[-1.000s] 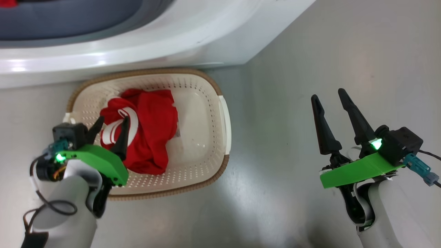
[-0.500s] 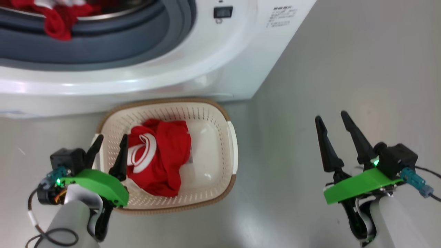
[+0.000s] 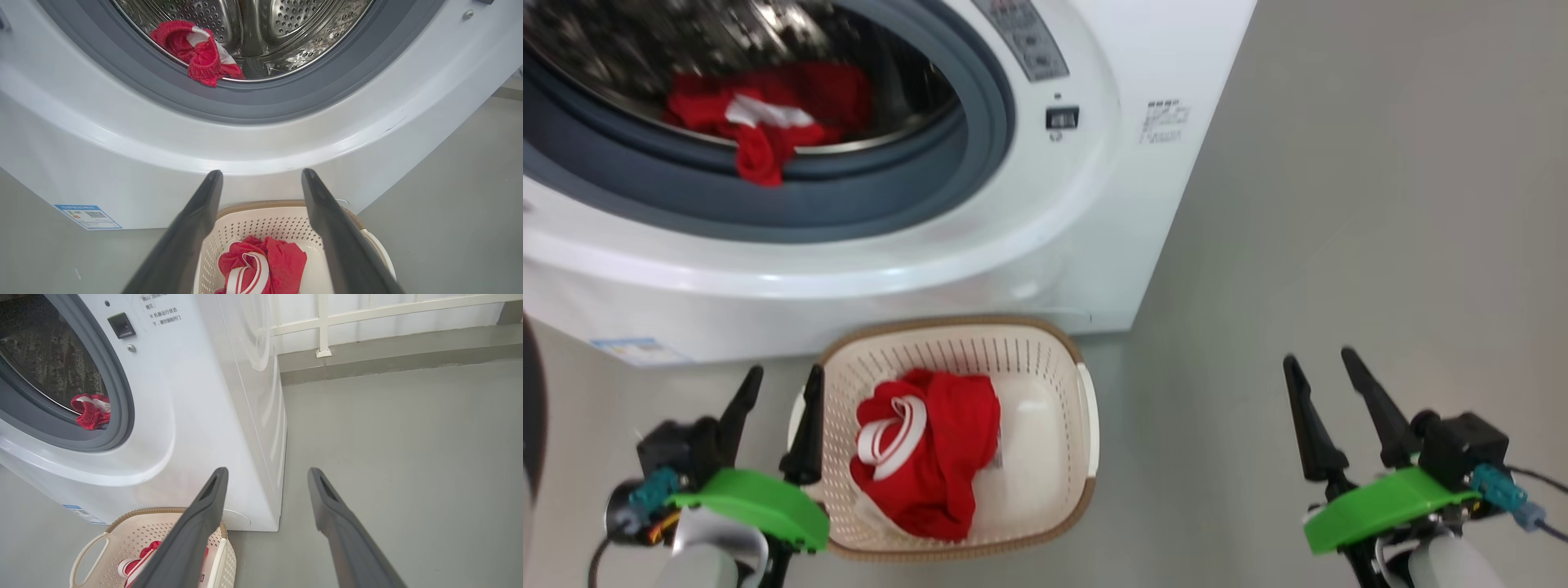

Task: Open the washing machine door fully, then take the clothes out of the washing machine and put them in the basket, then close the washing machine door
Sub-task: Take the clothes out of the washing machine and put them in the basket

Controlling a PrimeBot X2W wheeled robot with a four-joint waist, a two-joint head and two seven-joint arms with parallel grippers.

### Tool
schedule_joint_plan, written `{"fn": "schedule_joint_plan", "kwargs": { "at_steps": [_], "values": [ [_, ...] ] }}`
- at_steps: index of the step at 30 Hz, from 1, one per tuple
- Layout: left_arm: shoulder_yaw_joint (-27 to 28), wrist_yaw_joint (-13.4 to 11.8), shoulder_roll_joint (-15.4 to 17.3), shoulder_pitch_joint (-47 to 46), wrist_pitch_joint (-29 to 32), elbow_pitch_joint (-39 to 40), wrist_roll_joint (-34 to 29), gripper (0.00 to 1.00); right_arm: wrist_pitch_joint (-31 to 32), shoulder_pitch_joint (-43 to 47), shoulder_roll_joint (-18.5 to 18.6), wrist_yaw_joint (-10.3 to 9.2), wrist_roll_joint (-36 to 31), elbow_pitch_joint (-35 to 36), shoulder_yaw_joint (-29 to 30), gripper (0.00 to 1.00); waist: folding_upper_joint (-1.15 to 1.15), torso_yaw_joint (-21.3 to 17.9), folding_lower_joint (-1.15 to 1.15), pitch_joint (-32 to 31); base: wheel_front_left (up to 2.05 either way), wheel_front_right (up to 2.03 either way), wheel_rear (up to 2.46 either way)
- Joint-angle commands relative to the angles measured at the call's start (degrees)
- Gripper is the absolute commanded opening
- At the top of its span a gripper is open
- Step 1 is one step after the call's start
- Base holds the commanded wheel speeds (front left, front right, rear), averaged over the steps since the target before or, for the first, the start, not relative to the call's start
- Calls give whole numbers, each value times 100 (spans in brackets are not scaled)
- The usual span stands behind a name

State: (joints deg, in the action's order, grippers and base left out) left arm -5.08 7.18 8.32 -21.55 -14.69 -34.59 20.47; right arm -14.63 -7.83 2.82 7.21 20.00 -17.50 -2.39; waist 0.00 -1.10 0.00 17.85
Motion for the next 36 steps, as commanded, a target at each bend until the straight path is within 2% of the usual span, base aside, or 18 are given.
{"fn": "schedule_joint_plan", "kwargs": {
  "at_steps": [1,15,27,36],
  "values": [
    [268,31,119,202,-31,271,-130,100,-37,149,6,28,-83,93,-97,100,0,85,0,-516,0,0,0],
    [798,31,-129,1540,-31,1599,-580,100,-37,900,6,28,-177,114,2,100,0,244,0,-1450,0,0,0],
    [1137,31,-320,2491,-31,2407,-736,100,-37,1303,52,28,-161,223,29,100,0,292,0,-1771,0,0,0],
    [1279,31,-432,2730,-31,2690,-809,100,-37,1364,62,28,-152,285,17,100,0,298,0,-1754,0,0,0]
  ]
}}
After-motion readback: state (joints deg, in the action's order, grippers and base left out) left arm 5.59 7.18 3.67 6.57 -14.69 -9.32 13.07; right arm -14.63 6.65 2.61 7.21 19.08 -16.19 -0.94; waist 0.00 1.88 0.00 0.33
